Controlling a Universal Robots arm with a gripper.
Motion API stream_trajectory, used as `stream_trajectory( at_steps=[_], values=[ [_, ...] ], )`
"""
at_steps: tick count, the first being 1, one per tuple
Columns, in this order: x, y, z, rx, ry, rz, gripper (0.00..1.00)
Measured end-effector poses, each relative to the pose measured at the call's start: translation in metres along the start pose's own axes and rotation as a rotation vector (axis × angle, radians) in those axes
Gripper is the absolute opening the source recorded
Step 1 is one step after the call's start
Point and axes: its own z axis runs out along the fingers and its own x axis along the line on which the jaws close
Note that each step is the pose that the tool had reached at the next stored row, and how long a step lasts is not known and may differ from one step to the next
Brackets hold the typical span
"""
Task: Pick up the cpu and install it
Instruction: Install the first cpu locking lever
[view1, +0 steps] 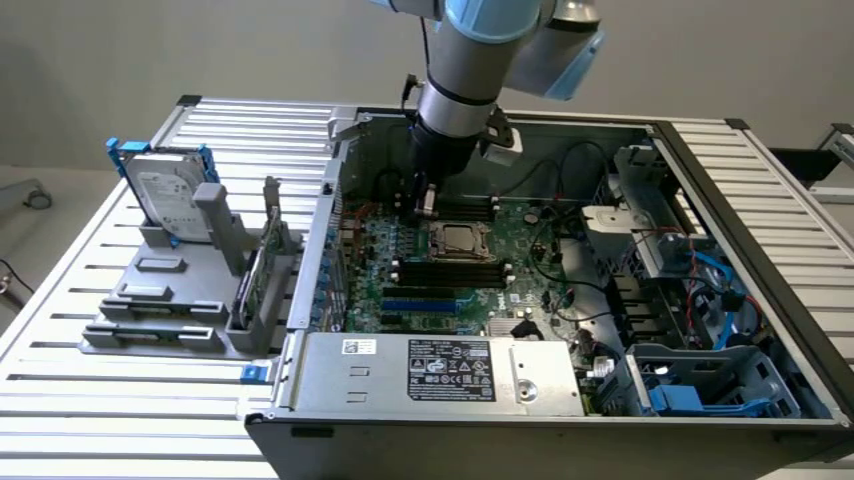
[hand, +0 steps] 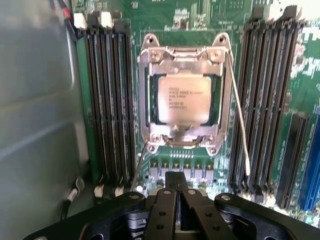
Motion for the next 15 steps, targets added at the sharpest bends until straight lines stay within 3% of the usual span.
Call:
stream_trajectory(
  at_steps=[7,15],
  values=[
    [0.0,-0.0156,0.0028,-0.0022,0.0281,0.021,0.11],
    [0.0,-0.0205,0.0035,-0.0081,0.0644,0.077,0.11]
  ],
)
